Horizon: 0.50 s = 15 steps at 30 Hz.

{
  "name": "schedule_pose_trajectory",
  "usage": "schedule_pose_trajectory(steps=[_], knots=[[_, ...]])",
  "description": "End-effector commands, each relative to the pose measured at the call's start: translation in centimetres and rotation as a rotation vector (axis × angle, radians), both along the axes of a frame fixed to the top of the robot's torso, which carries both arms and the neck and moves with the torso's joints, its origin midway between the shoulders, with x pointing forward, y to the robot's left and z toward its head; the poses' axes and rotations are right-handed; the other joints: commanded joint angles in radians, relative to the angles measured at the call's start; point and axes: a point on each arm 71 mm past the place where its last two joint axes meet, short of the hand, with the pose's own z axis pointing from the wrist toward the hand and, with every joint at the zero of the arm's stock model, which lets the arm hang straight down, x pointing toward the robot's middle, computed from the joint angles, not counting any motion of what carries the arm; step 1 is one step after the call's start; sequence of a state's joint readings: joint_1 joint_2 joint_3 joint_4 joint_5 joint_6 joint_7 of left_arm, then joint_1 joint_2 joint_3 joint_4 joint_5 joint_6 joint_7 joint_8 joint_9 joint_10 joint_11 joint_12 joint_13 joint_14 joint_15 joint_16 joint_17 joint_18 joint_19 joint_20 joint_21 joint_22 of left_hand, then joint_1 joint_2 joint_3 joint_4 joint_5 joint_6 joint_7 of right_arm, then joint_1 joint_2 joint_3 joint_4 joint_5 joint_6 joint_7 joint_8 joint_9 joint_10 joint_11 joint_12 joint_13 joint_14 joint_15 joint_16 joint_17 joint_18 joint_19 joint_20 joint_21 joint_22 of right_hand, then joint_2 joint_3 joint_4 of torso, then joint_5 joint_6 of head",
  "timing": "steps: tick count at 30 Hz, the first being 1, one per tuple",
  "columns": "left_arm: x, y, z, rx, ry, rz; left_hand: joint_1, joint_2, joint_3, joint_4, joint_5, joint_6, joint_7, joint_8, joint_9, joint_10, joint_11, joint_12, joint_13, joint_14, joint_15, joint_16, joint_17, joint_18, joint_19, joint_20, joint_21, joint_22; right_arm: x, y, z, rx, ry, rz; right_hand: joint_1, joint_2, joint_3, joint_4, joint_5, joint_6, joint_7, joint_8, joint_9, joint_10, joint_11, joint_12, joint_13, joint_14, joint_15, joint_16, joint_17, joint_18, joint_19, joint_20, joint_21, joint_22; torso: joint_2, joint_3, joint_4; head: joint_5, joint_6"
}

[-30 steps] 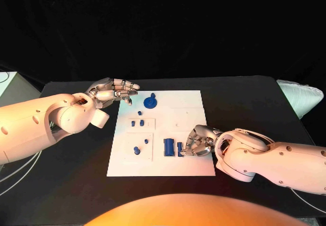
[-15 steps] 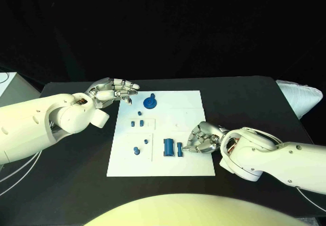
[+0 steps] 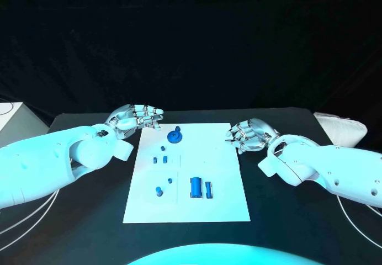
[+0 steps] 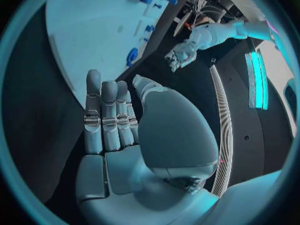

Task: Assemble the parts on the task board

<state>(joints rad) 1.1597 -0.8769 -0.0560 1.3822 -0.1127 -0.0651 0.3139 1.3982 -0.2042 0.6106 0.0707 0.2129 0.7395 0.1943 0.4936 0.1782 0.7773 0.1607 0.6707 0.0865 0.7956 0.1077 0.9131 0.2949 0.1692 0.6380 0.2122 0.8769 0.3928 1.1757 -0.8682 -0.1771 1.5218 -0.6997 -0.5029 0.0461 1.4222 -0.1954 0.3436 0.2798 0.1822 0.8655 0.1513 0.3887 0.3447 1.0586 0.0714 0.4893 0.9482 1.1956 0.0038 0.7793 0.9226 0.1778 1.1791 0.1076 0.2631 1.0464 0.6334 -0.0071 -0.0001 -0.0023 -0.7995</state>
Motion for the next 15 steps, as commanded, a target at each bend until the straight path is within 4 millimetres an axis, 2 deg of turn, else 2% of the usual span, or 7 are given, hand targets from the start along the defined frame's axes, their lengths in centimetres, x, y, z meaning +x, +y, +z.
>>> schedule_pose_trajectory(steps=[1, 10, 11, 12, 13, 14, 15], knots=[[0.8, 0.6, 0.2, -0.092, -0.071, 0.117, -0.014, -0.008, 0.024, 0.011, 0.002, 0.003, 0.014, -0.014, -0.014, 0.055, 0.003, -0.101, -0.026, -0.019, 0.016, -0.129, -0.059, 0.007, -0.017, 0.025, -0.105, -0.061, 2.1, -1.0, 0.5, 0.238, -0.031, -0.075, 0.019, -0.014, 0.053, 0.000, 0.000, -0.014, 0.013, -0.018, -0.013, -0.016, 0.018, -0.143, -0.186, -0.073, 0.022, -0.163, -0.090, 0.002, -0.042, 0.020, -0.100, -0.101, -0.018, -0.0022, -0.0044, 0.006, 0.042], [2.3, 0.9, -0.9, -0.136, -0.103, 0.247, -0.023, -0.017, 0.012, 0.036, -0.002, 0.020, -0.011, -0.108, -0.045, 0.135, 0.037, -0.414, -0.026, -0.031, 0.066, -0.484, -0.155, 0.001, -0.009, 0.078, -0.475, -0.282, 5.4, -1.5, 0.5, 0.339, -0.060, -0.122, -0.006, -0.030, 0.138, -0.032, -0.044, 0.001, 0.037, -0.091, -0.049, 0.030, 0.058, -0.367, -0.603, -0.124, 0.080, -0.492, -0.319, 0.006, -0.129, 0.082, -0.202, -0.417, -0.035, 0.0049, -0.0038, 0.019, 0.094], [2.1, 0.3, -1.3, -0.082, -0.057, 0.157, -0.431, 0.204, -0.611, -0.071, -0.213, -0.739, -0.194, -0.494, -0.178, -0.777, -0.161, -0.671, -0.087, -0.796, -0.108, -0.913, -0.295, -0.169, -0.638, -0.212, -0.877, -0.393, 5.2, -1.8, 0.3, 0.225, -0.052, -0.146, -0.423, 0.195, -0.344, -0.280, -0.182, -0.866, -0.151, -0.389, -0.345, -0.297, -0.071, -0.489, -0.948, -0.445, -0.004, -0.779, -0.923, -0.178, -0.440, -0.108, -0.263, -1.046, -0.028, 0.0006, -0.0039, 0.015, 0.079], [2.0, 0.3, -1.3, -0.082, -0.057, 0.158, -0.440, 0.204, -0.611, -0.071, -0.213, -0.739, -0.194, -0.494, -0.178, -0.777, -0.161, -0.671, -0.087, -0.796, -0.108, -0.913, -0.295, -0.169, -0.638, -0.212, -0.877, -0.393, 5.2, -1.7, 0.3, 0.227, -0.052, -0.146, -0.436, 0.195, -0.344, -0.280, -0.182, -0.866, -0.151, -0.389, -0.345, -0.301, -0.071, -0.489, -0.948, -0.451, -0.004, -0.779, -0.923, -0.178, -0.450, -0.108, -0.263, -1.046, -0.028, 0.0006, -0.0039, 0.015, 0.080], [2.0, 0.2, -1.3, -0.081, -0.057, 0.160, -0.479, 0.204, -0.611, -0.071, -0.213, -0.739, -0.194, -0.494, -0.178, -0.777, -0.161, -0.671, -0.087, -0.796, -0.108, -0.913, -0.295, -0.169, -0.638, -0.212, -0.877, -0.393, 5.2, -1.7, 0.3, 0.234, -0.053, -0.148, -0.478, 0.195, -0.344, -0.280, -0.182, -0.866, -0.151, -0.389, -0.345, -0.333, -0.071, -0.489, -0.948, -0.481, -0.004, -0.779, -0.923, -0.178, -1.179, -0.108, -0.263, -1.046, -0.029, 0.0007, -0.0038, 0.014, 0.083], [2.0, 0.2, -1.3, -0.080, -0.058, 0.163, -0.512, 0.204, -0.611, -0.071, -0.213, -0.739, -0.194, -0.494, -0.178, -0.777, -0.161, -0.671, -0.087, -0.796, -0.108, -0.913, -0.295, -0.169, -0.638, -0.212, -0.877, -0.393, 5.1, -1.5, 0.3, 0.241, -0.055, -0.150, -0.511, 0.195, -0.344, -0.280, -0.182, -0.866, -0.151, -0.389, -0.345, -0.357, -0.071, -0.489, -0.948, -1.196, -0.004, -0.779, -0.923, -0.178, -1.179, -0.108, -0.263, -1.046, -0.031, 0.0009, -0.0037, 0.014, 0.086], [1.9, 0.1, -1.3, -0.079, -0.059, 0.167, -0.546, 0.204, -0.611, -0.071, -0.213, -0.739, -0.194, -0.494, -0.178, -0.777, -0.161, -0.671, -0.087, -0.796, -0.108, -0.913, -0.295, -0.169, -0.638, -0.212, -0.877, -0.393, 5.0, -1.4, 0.3, 0.252, -0.056, -0.153, -0.544, 0.195, -0.344, -0.280, -0.182, -0.866, -0.151, -0.389, -0.345, -1.059, -0.071, -0.489, -0.948, -1.196, -0.004, -0.779, -0.923, -0.178, -1.179, -0.108, -0.263, -1.046, -0.033, 0.0011, -0.0036, 0.014, 0.090]])
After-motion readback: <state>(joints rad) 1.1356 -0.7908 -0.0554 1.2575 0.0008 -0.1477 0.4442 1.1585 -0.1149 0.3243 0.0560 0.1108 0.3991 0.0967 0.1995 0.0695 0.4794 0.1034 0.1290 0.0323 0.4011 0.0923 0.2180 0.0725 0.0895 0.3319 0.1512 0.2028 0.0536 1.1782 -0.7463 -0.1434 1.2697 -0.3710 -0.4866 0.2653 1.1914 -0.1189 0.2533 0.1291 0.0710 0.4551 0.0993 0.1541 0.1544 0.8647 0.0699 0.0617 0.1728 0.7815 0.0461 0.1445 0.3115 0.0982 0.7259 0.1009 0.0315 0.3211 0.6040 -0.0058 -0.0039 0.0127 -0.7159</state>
